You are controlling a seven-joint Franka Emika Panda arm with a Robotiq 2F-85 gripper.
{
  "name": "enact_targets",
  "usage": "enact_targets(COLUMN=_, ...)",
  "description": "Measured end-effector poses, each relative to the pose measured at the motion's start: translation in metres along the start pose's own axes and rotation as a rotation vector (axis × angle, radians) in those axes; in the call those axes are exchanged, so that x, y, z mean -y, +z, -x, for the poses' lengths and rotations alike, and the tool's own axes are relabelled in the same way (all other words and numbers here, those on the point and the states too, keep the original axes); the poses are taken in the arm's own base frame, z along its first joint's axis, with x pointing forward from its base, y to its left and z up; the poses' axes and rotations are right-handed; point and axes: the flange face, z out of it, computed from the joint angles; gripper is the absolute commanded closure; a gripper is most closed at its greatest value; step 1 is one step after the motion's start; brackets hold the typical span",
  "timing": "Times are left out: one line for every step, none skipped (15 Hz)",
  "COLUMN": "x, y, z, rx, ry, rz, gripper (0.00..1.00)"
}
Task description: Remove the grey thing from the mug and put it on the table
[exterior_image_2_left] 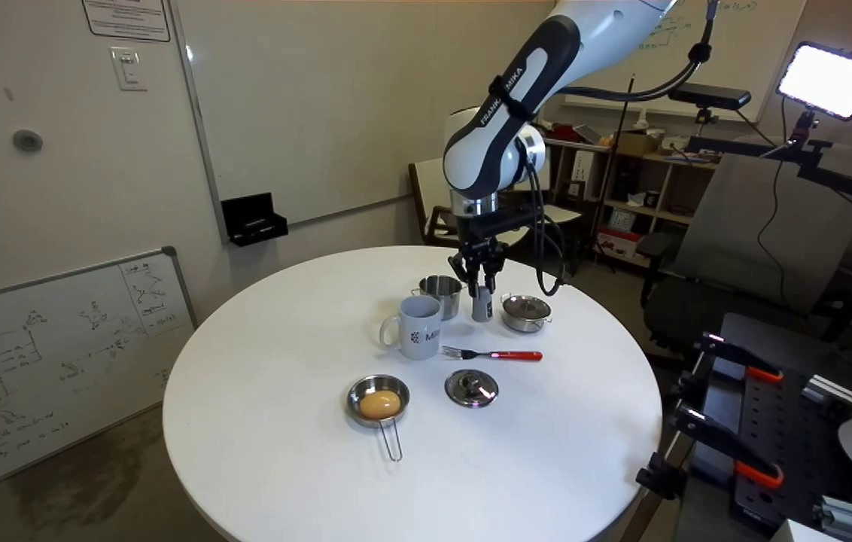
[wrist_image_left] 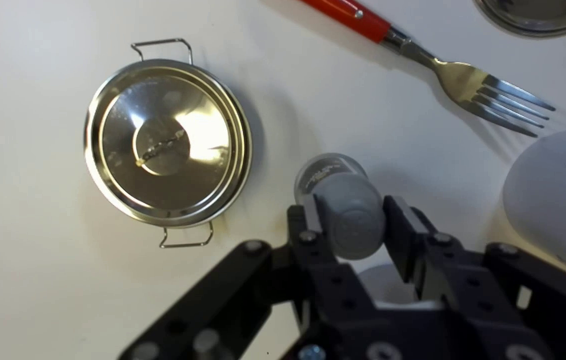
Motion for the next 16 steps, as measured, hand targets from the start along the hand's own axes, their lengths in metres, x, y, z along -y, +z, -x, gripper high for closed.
enact_targets(x=0.002, y=0.000, z=-0.001, rx=0.000, ry=-0.004, rz=-0.004, gripper=0.86)
enact_targets(x=0.003, y=0.001, z=-0.001, rx=0.001, ry=-0.007, rz=-0.009, gripper=0.86)
enact_targets(x=0.005, y=0.003, z=-0.001, rx=0.004, ry=-0.009, rz=-0.014, gripper=0.86)
enact_targets(x=0.006, y=0.005, z=0.000, rx=0.008, ry=-0.010, rz=-0.020, gripper=0.86)
enact_targets(x=0.007, y=0.008, z=0.000, rx=0.013, ry=-0.009, rz=-0.026, gripper=0.86)
enact_targets(x=0.008, y=0.011, z=0.000, rx=0.020, ry=-0.009, rz=-0.035, gripper=0.87)
enact_targets(x=0.009, y=0.015, z=0.001, rx=0.027, ry=-0.012, rz=-0.046, gripper=0.86)
enact_targets(x=0.010, y=0.019, z=0.001, rx=0.031, ry=-0.015, rz=-0.056, gripper=0.86)
enact_targets(x=0.011, y=0.022, z=0.000, rx=0.033, ry=-0.017, rz=-0.066, gripper=0.86)
enact_targets(x=0.012, y=0.025, z=0.000, rx=0.035, ry=-0.019, rz=-0.075, gripper=0.86)
enact_targets(x=0.013, y=0.027, z=-0.001, rx=0.036, ry=-0.021, rz=-0.079, gripper=0.86)
enact_targets(x=0.013, y=0.026, z=-0.002, rx=0.035, ry=-0.023, rz=-0.082, gripper=0.86)
enact_targets(x=0.014, y=0.026, z=-0.003, rx=0.033, ry=-0.025, rz=-0.084, gripper=0.86)
enact_targets(x=0.015, y=0.026, z=-0.004, rx=0.031, ry=-0.025, rz=-0.086, gripper=0.40)
enact_targets(x=0.016, y=0.025, z=-0.005, rx=0.029, ry=-0.026, rz=-0.087, gripper=0.39)
enact_targets(x=0.016, y=0.025, z=-0.006, rx=0.028, ry=-0.026, rz=-0.087, gripper=0.32)
